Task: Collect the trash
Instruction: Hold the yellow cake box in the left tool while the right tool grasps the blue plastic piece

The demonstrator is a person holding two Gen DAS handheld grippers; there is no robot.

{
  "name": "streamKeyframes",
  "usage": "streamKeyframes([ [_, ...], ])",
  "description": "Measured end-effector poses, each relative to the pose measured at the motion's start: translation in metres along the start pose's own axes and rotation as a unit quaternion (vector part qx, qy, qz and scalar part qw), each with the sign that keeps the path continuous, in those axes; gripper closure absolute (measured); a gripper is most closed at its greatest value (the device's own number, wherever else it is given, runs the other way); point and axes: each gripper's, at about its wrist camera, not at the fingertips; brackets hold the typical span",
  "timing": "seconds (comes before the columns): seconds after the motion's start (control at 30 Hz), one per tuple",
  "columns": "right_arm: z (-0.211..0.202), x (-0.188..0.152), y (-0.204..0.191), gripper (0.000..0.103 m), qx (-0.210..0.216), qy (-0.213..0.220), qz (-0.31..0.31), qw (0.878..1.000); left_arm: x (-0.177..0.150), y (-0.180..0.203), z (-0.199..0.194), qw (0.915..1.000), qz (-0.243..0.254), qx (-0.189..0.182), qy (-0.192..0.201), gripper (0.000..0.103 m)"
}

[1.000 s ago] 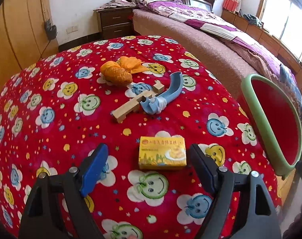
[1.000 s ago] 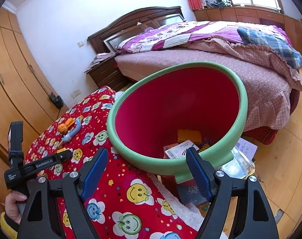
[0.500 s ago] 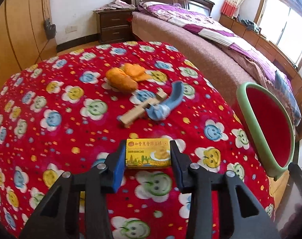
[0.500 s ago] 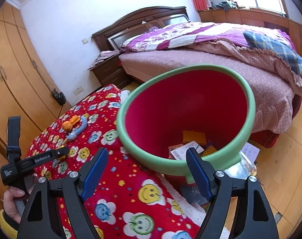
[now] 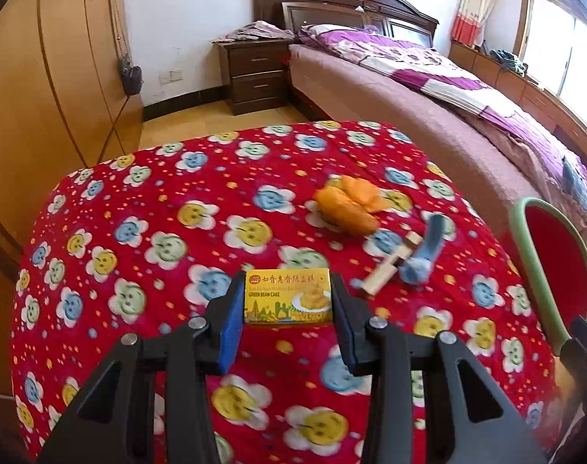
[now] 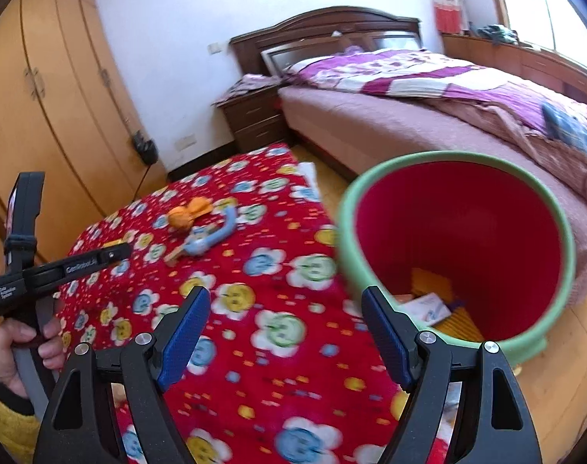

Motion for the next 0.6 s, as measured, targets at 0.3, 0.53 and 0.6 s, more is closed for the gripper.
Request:
streamKeyframes([
  [0.3,0.05,0.017,-0.052,0.022,0.014,-0.031,-0.052,0.998,0.012,-0.028,0.025,0.9995,-0.03,-0.007,0.004,0.061],
  [0.53,0.102,0.031,-0.076,0.022,0.012,-0.071,-0.096,0.993,0.007,-0.043,0.039,0.9983,-0.057,-0.013,-0.002,0.061],
  [0.6,0.115,0.036,-0.078,0.022,0.007,-0.078,-0.104,0.991,0.007,-0.045,0.039,0.9981,-0.06,-0.015,-0.002,0.061],
])
Point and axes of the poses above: each gripper's, at about its wrist camera, not at the fingertips, and z roughly the way its jaws point, y to its right, x to its top, and after that the axes turned 5 degrees about -z, right-handed
